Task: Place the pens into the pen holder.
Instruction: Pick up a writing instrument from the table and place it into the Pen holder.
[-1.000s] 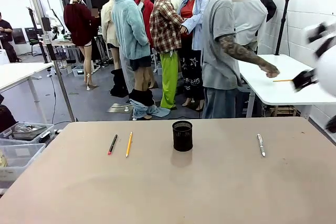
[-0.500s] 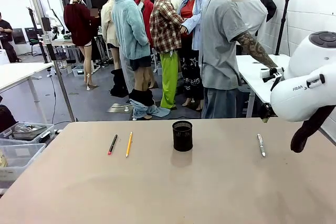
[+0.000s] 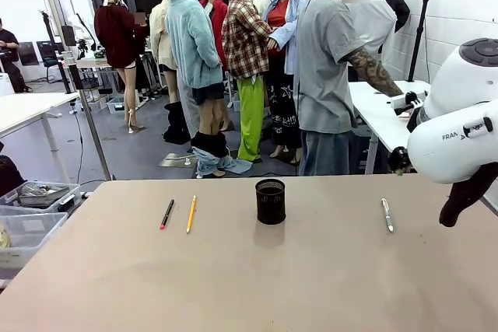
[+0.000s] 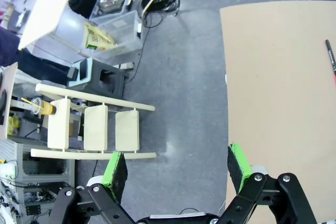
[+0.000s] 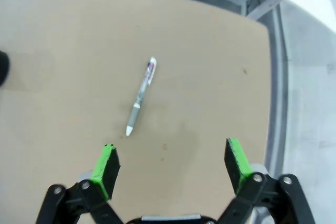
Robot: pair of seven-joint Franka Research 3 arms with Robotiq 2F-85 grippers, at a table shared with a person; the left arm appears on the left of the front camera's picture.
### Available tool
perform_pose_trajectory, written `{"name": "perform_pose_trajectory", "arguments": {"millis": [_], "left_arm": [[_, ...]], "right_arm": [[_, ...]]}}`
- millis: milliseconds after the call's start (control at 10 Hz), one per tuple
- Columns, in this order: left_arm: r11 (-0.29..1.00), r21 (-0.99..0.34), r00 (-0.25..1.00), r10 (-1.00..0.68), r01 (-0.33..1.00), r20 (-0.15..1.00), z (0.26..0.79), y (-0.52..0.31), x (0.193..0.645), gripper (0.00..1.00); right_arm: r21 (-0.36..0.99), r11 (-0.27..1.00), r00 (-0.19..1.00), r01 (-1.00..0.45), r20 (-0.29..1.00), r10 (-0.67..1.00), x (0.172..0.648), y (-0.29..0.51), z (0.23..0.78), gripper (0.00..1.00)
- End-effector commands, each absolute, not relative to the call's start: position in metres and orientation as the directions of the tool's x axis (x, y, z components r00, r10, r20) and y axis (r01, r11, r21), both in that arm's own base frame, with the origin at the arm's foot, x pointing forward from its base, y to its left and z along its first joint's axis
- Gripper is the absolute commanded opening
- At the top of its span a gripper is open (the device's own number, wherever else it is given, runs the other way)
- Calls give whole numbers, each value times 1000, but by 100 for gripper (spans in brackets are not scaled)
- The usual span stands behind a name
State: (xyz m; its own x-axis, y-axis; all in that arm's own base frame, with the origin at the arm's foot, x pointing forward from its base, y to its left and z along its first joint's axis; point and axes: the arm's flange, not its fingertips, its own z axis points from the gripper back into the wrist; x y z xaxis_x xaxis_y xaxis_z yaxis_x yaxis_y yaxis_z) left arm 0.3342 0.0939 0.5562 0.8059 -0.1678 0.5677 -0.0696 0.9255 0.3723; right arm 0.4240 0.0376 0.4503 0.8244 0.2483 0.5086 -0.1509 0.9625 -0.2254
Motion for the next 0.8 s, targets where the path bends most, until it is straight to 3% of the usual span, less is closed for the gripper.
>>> {"name": "perform_pose_trajectory", "arguments": {"millis": [0,300,700], "left_arm": [[920,388,800,-189,-59,569,557,97,336,100],[920,388,800,-189,-59,569,557,97,336,100],[920,388,800,-189,-59,569,557,97,336,100]], "right_arm": [[-174,964,874,-201,413,257,458,36,432,100],[-39,959,898,-280,343,276,506,25,405,100],[-9,951,936,-309,177,306,552,35,368,100]]}}
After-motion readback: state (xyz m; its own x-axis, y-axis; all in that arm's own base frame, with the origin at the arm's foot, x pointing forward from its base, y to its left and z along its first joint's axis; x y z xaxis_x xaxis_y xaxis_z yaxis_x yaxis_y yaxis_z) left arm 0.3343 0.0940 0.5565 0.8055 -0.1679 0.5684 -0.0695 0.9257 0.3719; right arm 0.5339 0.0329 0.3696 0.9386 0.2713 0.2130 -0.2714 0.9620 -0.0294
